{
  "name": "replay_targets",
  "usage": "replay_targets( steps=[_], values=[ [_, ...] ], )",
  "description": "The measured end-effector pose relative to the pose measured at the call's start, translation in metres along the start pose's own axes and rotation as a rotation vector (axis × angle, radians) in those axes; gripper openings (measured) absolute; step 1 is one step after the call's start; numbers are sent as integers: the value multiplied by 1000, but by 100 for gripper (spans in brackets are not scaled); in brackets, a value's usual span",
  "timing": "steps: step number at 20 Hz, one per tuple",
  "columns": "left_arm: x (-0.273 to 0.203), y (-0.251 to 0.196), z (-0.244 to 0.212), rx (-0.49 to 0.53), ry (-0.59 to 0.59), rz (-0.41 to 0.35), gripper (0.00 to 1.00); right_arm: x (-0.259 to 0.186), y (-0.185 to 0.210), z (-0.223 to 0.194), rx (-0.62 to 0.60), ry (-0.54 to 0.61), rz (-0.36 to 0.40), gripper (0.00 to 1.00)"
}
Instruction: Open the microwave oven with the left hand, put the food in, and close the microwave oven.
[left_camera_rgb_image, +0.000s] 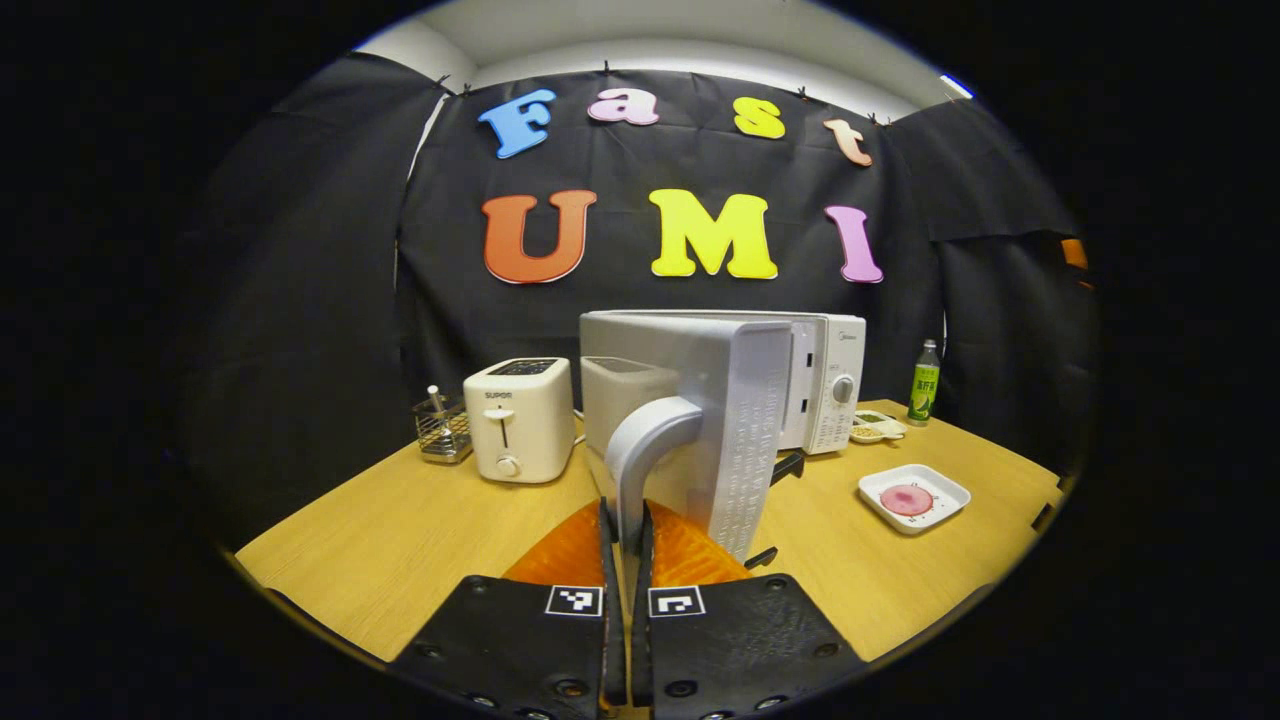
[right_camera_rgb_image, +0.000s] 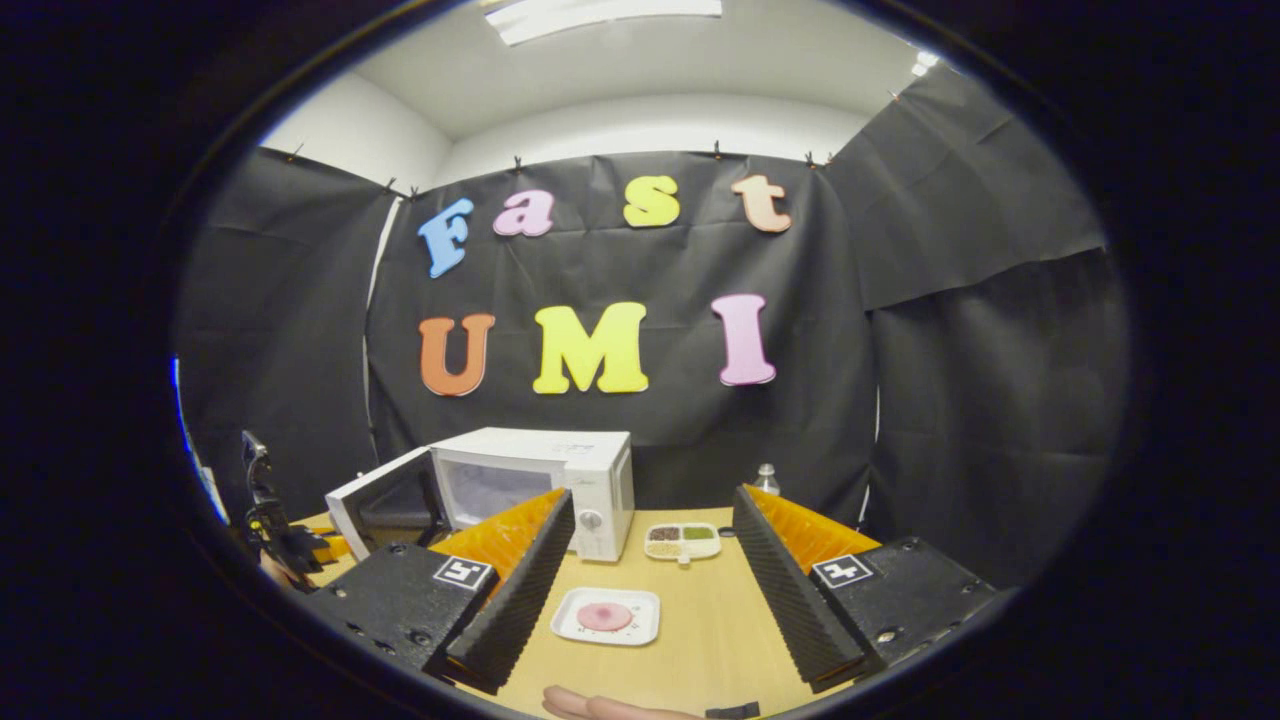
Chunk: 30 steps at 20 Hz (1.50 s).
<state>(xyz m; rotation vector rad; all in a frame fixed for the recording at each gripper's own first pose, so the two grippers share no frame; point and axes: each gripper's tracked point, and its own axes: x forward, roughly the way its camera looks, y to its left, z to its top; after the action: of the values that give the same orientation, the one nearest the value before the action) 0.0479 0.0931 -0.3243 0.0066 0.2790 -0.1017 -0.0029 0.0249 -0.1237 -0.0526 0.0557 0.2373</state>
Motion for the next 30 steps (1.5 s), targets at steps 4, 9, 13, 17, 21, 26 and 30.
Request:
replay_targets(
  steps=[4,9,13,17,21,26,30],
  values=[
    [-3,26,-1,-10,-8,-52,2,5,21,-2,-3,16,25,93],
    [0,35,-5,-88,-14,-186,17,8,33,2,-21,16,35,100],
    [-5,47,-3,-131,-22,-235,36,10,43,0,-30,21,47,93],
    [-28,75,-8,-126,-8,-113,98,14,43,-9,-47,43,43,93],
    [-68,82,15,-52,-53,25,82,28,37,-21,-61,84,55,93],
    [-107,25,43,24,-72,32,94,71,11,-67,-88,227,36,100],
    [-118,-34,66,17,-101,0,94,110,-8,-126,-91,468,58,94]
  ],
)
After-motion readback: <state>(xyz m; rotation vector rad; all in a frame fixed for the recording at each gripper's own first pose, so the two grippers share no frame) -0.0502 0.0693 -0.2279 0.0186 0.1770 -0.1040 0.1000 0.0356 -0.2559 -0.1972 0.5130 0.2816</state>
